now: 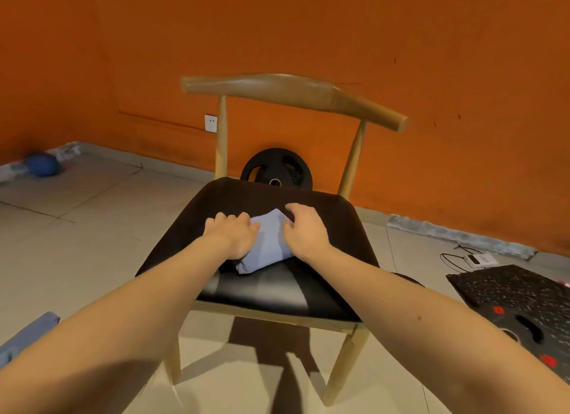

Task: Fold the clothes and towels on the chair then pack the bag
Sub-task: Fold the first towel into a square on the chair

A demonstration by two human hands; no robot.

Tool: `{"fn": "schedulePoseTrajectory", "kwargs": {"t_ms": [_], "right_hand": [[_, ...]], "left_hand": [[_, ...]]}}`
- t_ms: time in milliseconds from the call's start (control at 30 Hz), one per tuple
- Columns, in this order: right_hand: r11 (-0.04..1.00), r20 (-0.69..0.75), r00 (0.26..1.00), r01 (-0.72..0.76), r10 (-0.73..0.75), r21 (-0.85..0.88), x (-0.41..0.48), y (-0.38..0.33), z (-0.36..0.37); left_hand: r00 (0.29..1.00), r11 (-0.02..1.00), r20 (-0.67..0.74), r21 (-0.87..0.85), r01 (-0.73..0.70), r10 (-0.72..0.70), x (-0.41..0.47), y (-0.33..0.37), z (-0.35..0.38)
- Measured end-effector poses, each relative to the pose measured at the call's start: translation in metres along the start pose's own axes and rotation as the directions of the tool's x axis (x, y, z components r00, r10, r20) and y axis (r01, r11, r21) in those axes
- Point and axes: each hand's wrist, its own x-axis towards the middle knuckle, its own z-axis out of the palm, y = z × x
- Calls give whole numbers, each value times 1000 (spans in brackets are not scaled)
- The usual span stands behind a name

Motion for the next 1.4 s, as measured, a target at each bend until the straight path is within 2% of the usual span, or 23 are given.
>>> {"fn": "schedulePoseTrajectory", "kwargs": {"t_ms": [67,100,200,300,500,667,833,1000,1133,1200,1333,1400], "right_hand": [[985,-120,979,-170,167,-13,-16,2,-11],[966,-95,961,-260,259,2,-23,3,-16],[887,123,888,-454,442,84,-37,5,-22],[838,253,843,-521,475,161,-45,0,-23],[760,389,792,-588,470,278,-57,-26,-28],[748,437,812,-554,388,366,-79,-41,-18],[775,508,831,-469,226,423,-109,-72,-6],[827,488,871,-313,54,467,-148,-114,2],[876,467,882,-170,-70,452,-182,-153,7],[891,476,868,-96,-143,444,-200,-173,10],[910,482,837,44,-259,412,-236,-209,15],[911,500,805,116,-320,396,-254,-226,20]], "left_hand": [[999,999,-33,10,31,-31,-6,0,-5],[997,998,-45,-3,58,-58,-11,0,-6],[980,969,-8,-146,197,-201,-19,-3,-8],[949,891,119,-329,314,-290,-25,-5,-11],[928,824,220,-429,370,-302,-56,-4,-5],[925,730,226,-568,379,-305,-92,-18,4],[920,565,203,-739,368,-334,-142,-52,14],[911,160,203,-948,274,-360,-200,-95,22],[913,-59,245,-969,239,-325,-262,-130,20],[895,-108,265,-964,242,-360,-293,-153,25],[882,-140,253,-967,214,-398,-357,-184,30],[863,-105,220,-976,193,-455,-389,-193,35]]}}
